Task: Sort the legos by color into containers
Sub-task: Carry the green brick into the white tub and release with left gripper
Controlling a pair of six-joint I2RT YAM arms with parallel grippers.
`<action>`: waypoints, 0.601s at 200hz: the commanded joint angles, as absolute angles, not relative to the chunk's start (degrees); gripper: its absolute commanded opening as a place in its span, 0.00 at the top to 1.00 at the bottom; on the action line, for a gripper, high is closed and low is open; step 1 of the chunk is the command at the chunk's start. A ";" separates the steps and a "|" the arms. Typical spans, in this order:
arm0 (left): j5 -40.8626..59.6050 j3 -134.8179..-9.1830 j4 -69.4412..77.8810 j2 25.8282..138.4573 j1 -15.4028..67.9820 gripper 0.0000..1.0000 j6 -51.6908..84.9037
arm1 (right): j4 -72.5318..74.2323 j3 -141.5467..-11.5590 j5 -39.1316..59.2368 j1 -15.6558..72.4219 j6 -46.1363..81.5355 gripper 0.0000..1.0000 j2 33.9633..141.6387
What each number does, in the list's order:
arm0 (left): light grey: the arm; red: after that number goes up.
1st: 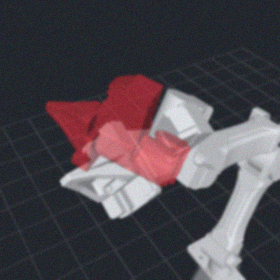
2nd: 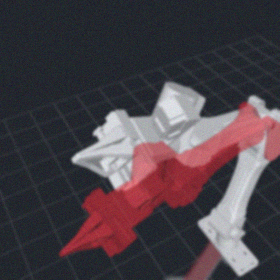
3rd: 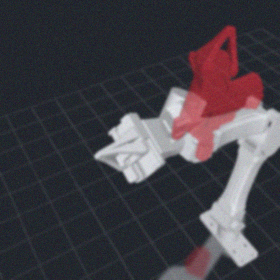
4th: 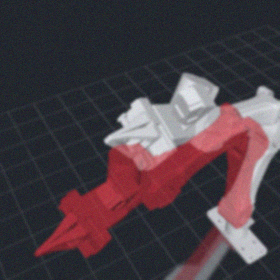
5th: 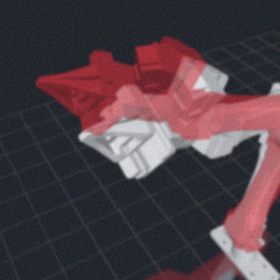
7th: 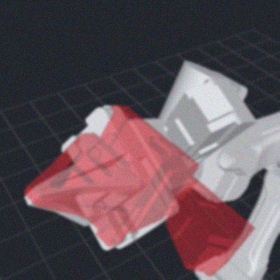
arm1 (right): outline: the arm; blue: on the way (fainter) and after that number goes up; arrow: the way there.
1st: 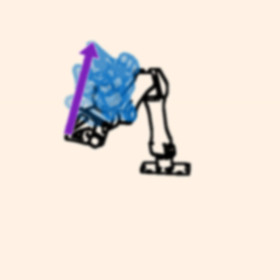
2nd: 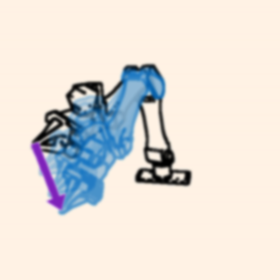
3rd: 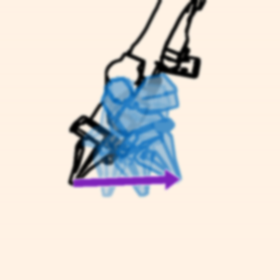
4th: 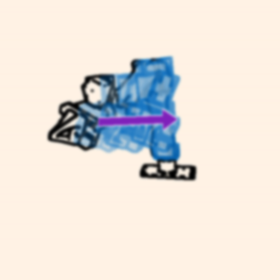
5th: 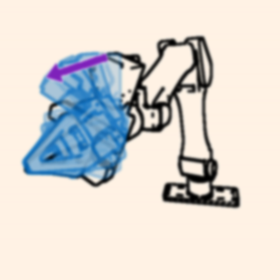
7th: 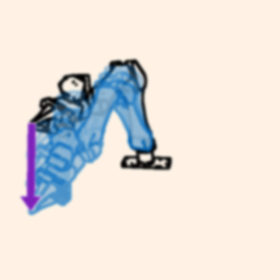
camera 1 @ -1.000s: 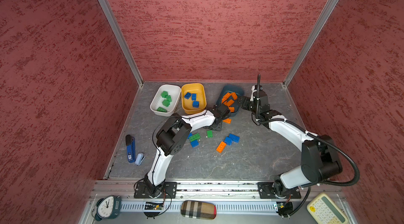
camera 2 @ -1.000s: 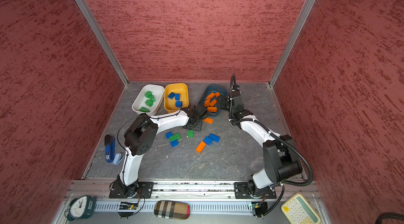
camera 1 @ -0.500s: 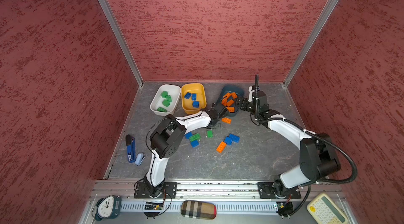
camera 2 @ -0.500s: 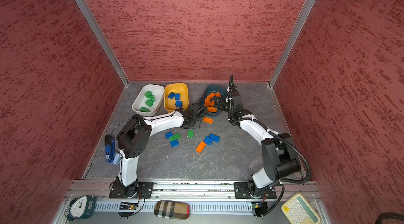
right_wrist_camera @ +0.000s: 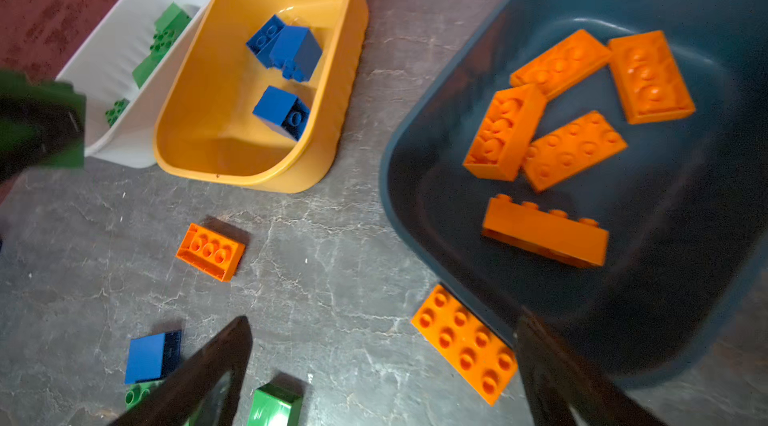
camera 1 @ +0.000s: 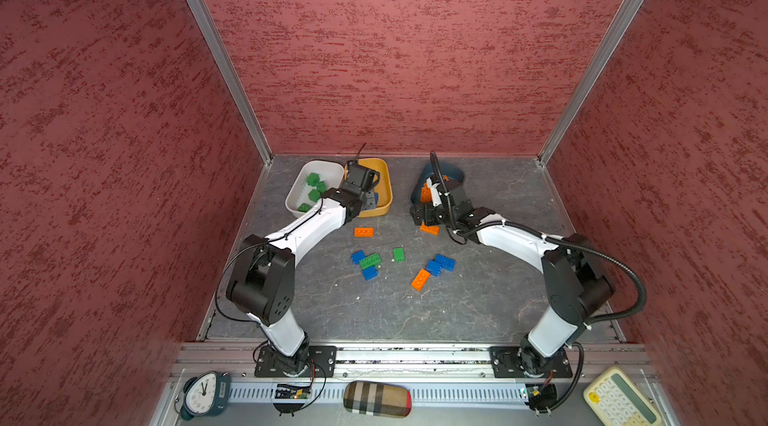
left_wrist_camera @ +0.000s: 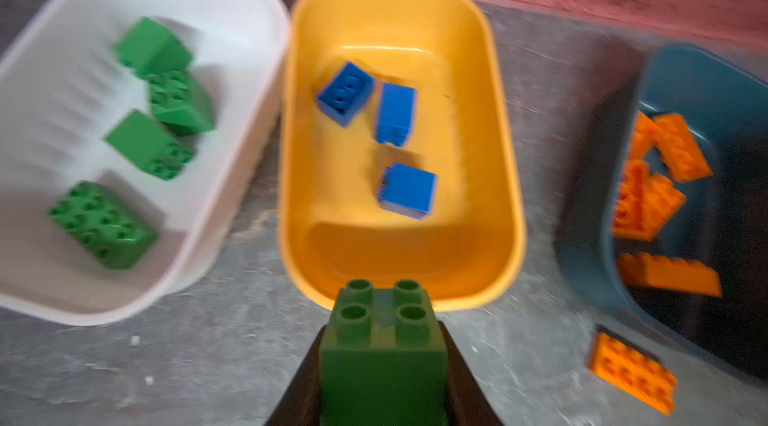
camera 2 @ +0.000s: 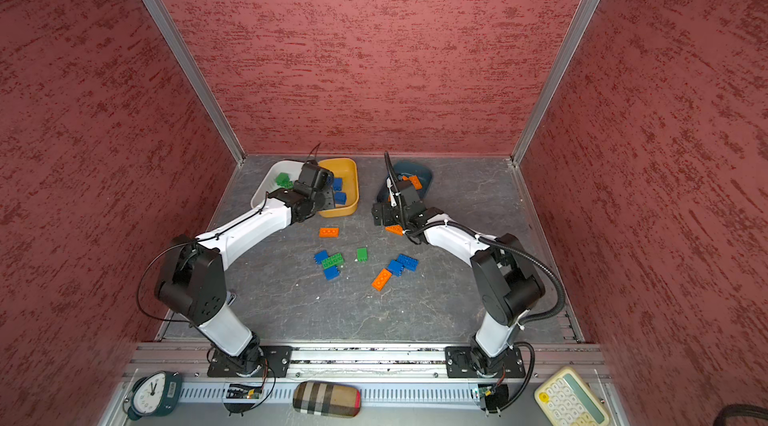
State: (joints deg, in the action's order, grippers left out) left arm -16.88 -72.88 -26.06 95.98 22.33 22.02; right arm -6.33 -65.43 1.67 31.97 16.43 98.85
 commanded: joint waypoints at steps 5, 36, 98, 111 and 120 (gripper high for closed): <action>-19.21 -71.96 -25.48 95.43 14.59 0.75 19.69 | -8.47 -68.88 0.06 33.19 13.21 0.01 100.60; -13.63 -75.35 -26.92 99.18 4.76 0.73 19.85 | -7.51 -68.81 4.97 34.65 7.98 0.01 101.60; -8.35 -81.86 -32.76 102.99 0.49 0.30 20.57 | -8.23 -69.39 17.42 40.26 -6.56 0.01 104.87; -6.49 -81.00 -32.04 101.74 0.60 0.23 20.57 | -9.16 -70.15 18.89 41.40 -9.70 0.01 105.89; -5.11 -80.22 -31.43 100.79 0.75 0.20 20.46 | -10.03 -70.98 19.18 41.97 -11.12 0.01 106.62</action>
State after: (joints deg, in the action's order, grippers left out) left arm -9.91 -80.97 -31.53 103.70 0.34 20.80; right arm -7.73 -68.14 14.04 40.23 -2.02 104.60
